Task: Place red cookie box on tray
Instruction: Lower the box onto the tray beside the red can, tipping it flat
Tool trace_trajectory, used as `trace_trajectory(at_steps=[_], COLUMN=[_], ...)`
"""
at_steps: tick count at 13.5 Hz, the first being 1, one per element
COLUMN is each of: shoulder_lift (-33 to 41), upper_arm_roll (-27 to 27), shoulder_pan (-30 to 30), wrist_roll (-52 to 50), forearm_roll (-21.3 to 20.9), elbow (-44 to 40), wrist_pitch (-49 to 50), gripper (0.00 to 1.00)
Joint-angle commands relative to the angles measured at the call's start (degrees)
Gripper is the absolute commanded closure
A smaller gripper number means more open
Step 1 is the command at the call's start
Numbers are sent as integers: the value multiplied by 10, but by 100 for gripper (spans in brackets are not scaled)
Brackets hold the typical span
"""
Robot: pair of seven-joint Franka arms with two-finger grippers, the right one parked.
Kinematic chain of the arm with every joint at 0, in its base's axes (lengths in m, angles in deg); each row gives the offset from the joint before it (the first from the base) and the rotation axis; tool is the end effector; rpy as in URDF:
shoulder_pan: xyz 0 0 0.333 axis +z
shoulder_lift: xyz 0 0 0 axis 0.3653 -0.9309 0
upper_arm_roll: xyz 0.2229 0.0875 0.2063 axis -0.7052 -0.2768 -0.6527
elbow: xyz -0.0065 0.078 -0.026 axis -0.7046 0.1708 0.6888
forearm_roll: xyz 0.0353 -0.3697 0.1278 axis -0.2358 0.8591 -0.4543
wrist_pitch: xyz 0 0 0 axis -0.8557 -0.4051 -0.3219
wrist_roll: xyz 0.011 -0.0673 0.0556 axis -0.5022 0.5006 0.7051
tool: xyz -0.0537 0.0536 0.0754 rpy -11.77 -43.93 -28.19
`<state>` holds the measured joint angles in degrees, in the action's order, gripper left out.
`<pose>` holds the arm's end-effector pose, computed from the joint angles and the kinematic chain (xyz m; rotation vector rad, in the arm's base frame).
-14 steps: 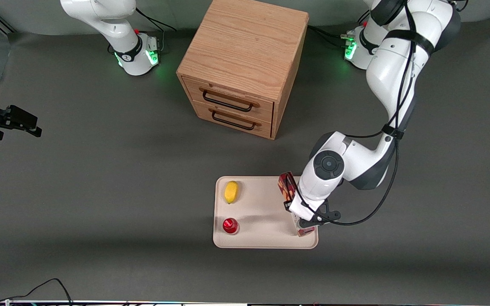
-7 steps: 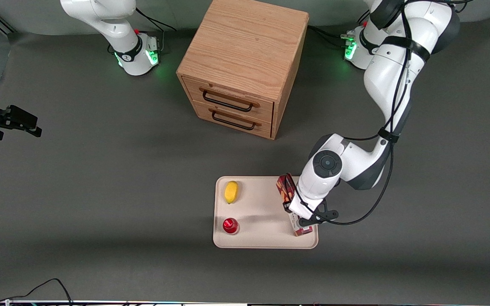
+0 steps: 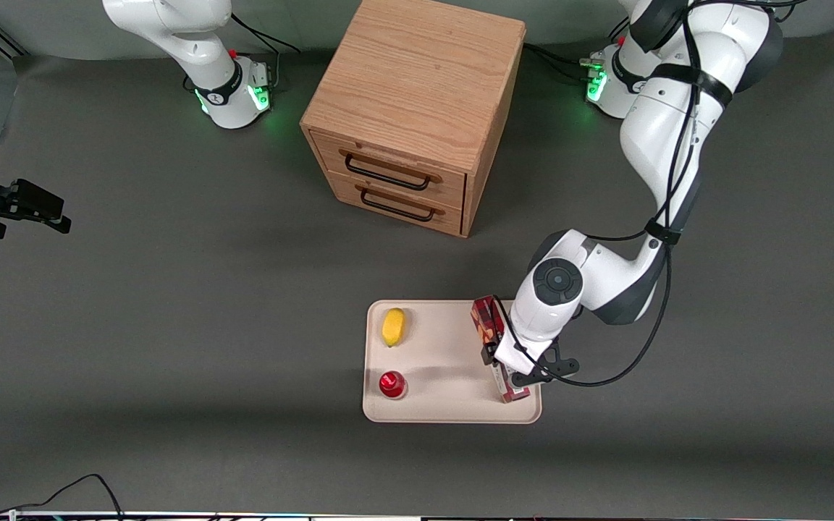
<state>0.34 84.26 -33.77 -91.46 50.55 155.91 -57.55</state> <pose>0.6713 -0.3341 0.2351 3.0322 0.3949 0.2370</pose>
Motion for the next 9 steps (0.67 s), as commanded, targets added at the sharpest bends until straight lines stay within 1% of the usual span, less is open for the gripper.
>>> trace_trajectory(at_steps=[1,3,6,9], shoulder_lift=[12,19,22,22], upper_arm_roll=[-3,3,34,40], shoulder_pan=[-6,-6,-2,-2], wrist_roll=[-14,-12,-9,0], forearm_roll=[-4,-2,0,47], elbow=[-24,-39,-84,-130], wrist_pitch=[68,116,221,293], gripper=[0,0,0,0])
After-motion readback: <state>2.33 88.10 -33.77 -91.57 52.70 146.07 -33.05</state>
